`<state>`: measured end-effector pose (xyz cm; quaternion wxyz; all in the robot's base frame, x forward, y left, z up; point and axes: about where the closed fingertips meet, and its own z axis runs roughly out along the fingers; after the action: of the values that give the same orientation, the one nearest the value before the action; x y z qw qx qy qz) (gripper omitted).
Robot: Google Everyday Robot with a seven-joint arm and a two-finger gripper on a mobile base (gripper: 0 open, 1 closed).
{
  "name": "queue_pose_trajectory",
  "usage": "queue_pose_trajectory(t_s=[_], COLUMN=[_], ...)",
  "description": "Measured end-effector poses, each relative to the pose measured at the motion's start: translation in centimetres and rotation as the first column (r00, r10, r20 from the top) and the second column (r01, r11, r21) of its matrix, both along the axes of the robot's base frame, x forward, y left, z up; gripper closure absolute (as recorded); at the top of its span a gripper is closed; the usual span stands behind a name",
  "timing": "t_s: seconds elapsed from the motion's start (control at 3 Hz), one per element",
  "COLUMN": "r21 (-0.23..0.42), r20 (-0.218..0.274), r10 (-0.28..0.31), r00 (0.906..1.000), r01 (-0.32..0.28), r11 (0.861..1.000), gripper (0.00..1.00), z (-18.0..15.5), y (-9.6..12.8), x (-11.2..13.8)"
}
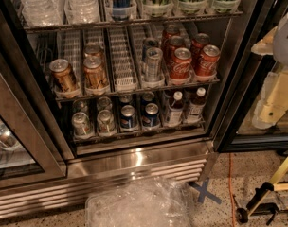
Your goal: Pick water bottle from top shelf of fridge
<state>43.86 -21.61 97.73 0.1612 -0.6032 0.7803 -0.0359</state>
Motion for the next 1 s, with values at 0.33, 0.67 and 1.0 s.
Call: queue_pose_trajectory(t_s=[0.33,0.67,1.0], r21=[0.000,0.098,0.305], r20=[0.000,0.011,0.003], r10=[0.000,-0.004,-0.029], r00=[1.0000,0.9999,0.9996], r01=[0.000,0.003,0.027], r11=[1.000,0.995,0.952], gripper=[0.00,0.00,0.00], z=[0.0,0.2,0.6], y=[0.0,3.4,9.7], x=[0.0,0.2,0.8])
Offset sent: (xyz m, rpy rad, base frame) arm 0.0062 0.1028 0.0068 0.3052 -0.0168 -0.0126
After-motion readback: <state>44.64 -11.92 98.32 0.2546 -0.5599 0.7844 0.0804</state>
